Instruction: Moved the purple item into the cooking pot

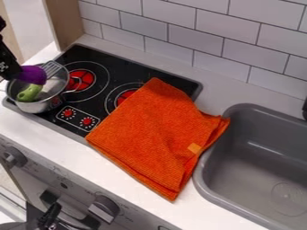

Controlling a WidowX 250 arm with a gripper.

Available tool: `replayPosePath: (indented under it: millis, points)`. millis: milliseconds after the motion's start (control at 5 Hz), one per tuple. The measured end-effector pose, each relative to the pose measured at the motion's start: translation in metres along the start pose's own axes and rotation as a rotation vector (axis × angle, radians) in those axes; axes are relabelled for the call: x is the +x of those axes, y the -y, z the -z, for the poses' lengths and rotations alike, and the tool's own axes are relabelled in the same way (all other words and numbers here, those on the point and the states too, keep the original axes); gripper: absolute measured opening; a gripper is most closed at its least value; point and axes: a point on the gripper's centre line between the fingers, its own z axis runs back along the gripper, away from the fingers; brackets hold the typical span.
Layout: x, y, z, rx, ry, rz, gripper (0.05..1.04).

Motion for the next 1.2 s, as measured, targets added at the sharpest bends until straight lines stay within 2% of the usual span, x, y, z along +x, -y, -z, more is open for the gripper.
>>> replayPosePath:
  millis: [400,800,1000,1200]
  points:
    - [0.0,0.008,0.011,-0.003,-0.014,0.005,0.481]
    - [0.007,0.009,0.015,0.009,-0.013,-0.016,0.481]
    - [0.008,0.012,0.014,-0.015,-0.007,-0.042,0.481]
    - [0.01,0.011,0.015,-0.001,-0.007,-0.026,0.481]
